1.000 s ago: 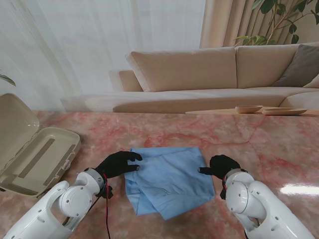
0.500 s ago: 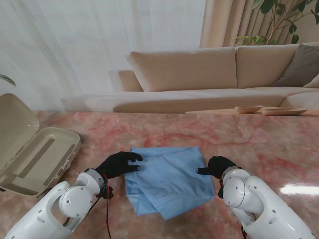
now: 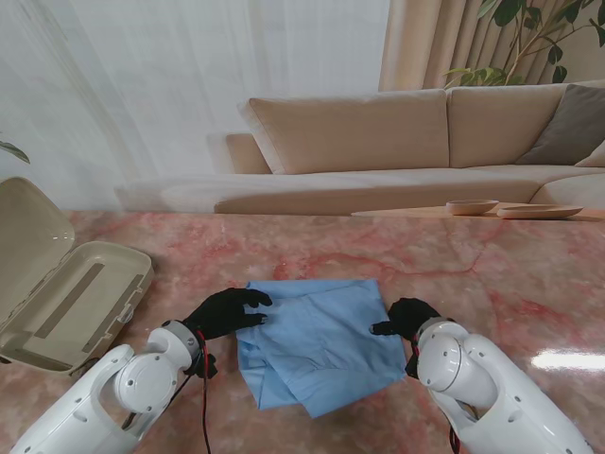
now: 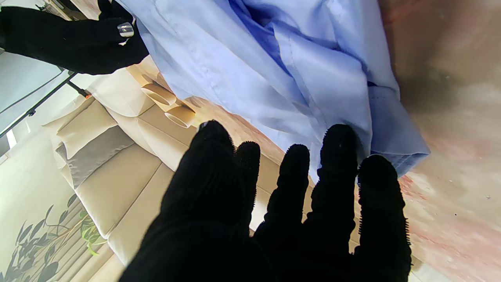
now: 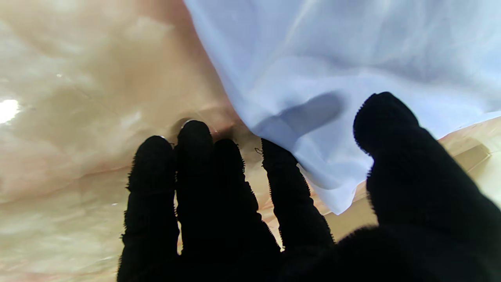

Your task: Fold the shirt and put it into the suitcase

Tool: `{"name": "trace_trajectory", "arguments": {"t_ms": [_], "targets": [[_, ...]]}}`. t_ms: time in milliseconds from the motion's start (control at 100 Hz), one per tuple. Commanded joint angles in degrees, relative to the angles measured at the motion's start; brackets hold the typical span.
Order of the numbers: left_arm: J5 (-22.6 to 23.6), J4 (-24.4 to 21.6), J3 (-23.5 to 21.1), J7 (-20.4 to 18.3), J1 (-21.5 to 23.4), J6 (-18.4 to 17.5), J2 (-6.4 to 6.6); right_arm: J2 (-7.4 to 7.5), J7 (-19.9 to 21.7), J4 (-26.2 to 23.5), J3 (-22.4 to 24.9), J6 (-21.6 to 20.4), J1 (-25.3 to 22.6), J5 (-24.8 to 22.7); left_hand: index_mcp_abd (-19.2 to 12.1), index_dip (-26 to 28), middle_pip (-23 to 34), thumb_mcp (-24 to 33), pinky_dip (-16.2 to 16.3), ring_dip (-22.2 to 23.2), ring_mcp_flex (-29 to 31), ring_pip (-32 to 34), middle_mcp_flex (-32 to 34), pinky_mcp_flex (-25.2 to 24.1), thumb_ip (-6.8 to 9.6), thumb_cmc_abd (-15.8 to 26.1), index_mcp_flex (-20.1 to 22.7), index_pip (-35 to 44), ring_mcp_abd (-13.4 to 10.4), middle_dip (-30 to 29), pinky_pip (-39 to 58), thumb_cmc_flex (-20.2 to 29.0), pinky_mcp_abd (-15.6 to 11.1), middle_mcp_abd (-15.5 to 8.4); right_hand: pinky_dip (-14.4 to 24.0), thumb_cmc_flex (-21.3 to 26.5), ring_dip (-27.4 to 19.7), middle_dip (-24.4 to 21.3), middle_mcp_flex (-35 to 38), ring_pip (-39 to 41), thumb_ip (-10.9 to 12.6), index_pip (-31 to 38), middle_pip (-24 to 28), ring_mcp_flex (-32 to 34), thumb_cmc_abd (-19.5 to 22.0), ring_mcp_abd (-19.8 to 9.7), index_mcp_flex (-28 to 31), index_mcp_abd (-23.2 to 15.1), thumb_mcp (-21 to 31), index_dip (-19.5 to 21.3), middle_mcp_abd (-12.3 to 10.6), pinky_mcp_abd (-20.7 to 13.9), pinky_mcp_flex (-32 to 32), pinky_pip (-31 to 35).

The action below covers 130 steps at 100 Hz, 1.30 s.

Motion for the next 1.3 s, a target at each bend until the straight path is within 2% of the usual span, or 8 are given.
{"name": "trace_trajectory", "arguments": {"t_ms": [0,140,210,290,510,610,860,1290], "targets": [[-0.1,0.5,0.3,0.2,0.1,0.1,-0.21,-0.49,0.9,1.0,-0.9,0.8,-0.5,0.5,0.4,0.7,-0.5,-0.8,-0.1,-0.2,-1.9,-0.3,-2.2,-0.9,0.58,2.6,-0.6,-1.0,1.8,-0.1,-0.9,0.0,1.2,-0.2,1.8,2.7,1.4,0.2,1.0,1.5,2.0,1.8,0.4,1.2,-1.7,-0.5,4.3,-1.5,0.0,0.2,0.2,0.2,0.7,2.5],[-0.4,0.7,0.6,0.2,0.0,0.2,-0.25,-0.67,0.4,1.5,-1.8,1.7,0.3,1.8,0.5,0.8,-0.5,-0.8,-0.2,-0.2,-1.8,-0.3,-2.1,-0.8,0.59,2.5,-0.6,-0.9,1.9,-0.1,-0.9,0.1,1.1,-0.2,1.5,3.8,1.0,0.1,1.5,2.1,0.8,5.6,1.9,1.8,-3.7,-0.8,5.4,-2.1,5.3,2.9,-0.3,0.2,1.0,2.8],[-0.5,0.8,0.7,0.3,-0.1,0.2,-0.29,-0.78,0.1,1.7,-2.1,2.2,0.6,2.3,0.5,0.7,-0.5,-0.8,-0.2,-0.2,-1.8,-0.3,-2.2,-0.8,0.59,2.5,-0.6,-1.0,1.9,-0.1,-0.9,0.0,1.1,-0.3,1.4,4.5,0.7,-0.2,1.7,2.3,-1.1,10.5,2.6,2.0,-4.9,-0.9,4.8,-2.0,7.5,0.5,-0.4,0.2,1.1,3.0],[-0.7,0.9,0.8,0.5,-0.1,0.2,-0.35,-0.82,0.0,1.9,-2.5,2.5,0.9,2.7,0.4,0.7,-0.5,-0.8,-0.2,-0.2,-1.9,-0.3,-2.2,-0.8,0.60,2.5,-0.6,-1.0,1.9,-0.1,-0.9,0.1,1.2,-0.2,1.4,5.5,0.7,-0.1,1.9,2.4,-1.7,13.5,3.0,2.2,-5.5,-1.0,4.5,-2.2,7.8,0.7,-0.7,0.2,1.1,3.1],[-0.5,0.7,0.6,1.1,0.2,0.2,-0.44,-1.03,-0.6,2.6,-3.2,3.4,1.7,3.4,0.4,0.7,-0.6,-0.8,-0.2,-0.3,-2.0,-0.4,-2.3,-0.9,0.59,2.6,-0.6,-1.0,1.8,-0.2,-0.9,-0.2,1.2,-0.2,1.6,10.5,0.3,-0.1,2.7,2.8,-2.8,31.4,4.7,2.8,-5.7,-1.3,1.7,-2.9,7.4,-2.9,-1.3,0.4,1.3,3.2],[0.1,-0.1,-0.1,1.5,0.9,0.3,-0.46,-1.24,-1.3,2.8,-3.3,3.5,1.7,4.0,0.3,0.7,-0.6,-0.8,-0.2,-0.3,-2.0,-0.4,-2.2,-1.0,0.56,2.5,-0.6,-1.0,1.9,-0.2,-0.9,-0.1,1.2,-0.2,1.6,12.4,0.1,0.0,2.9,2.6,-2.9,33.1,5.1,3.0,-3.5,-1.3,2.2,-2.1,9.1,-2.2,-1.5,0.4,1.3,3.2],[1.1,-2.3,-1.7,2.0,3.2,0.4,-0.37,-1.77,-2.5,3.0,-2.0,1.0,1.0,6.6,0.3,0.7,-0.5,-0.8,-0.1,-0.2,-1.9,-0.2,-2.0,-0.9,0.52,2.5,-0.4,-0.9,1.9,-0.1,-0.8,-0.1,1.2,-0.3,1.8,12.7,-0.3,-0.2,2.0,2.4,-0.1,36.2,5.8,2.0,-3.0,-1.6,0.5,-0.3,14.4,2.1,-1.4,0.2,0.6,3.1],[1.9,-3.3,-3.0,-2.3,5.8,-0.3,0.74,-2.98,-6.5,2.3,-0.6,-1.1,-0.5,8.9,0.4,0.8,-0.6,-1.0,-0.2,-0.2,-2.0,-0.3,-1.9,-1.1,0.43,2.9,-0.1,-1.0,2.0,-0.1,-1.0,-0.7,1.3,-0.3,2.2,10.0,-0.3,1.9,3.0,3.6,3.5,39.5,7.0,3.2,-6.1,-1.7,1.2,0.0,21.7,4.7,-1.2,0.0,2.0,4.8]]}}
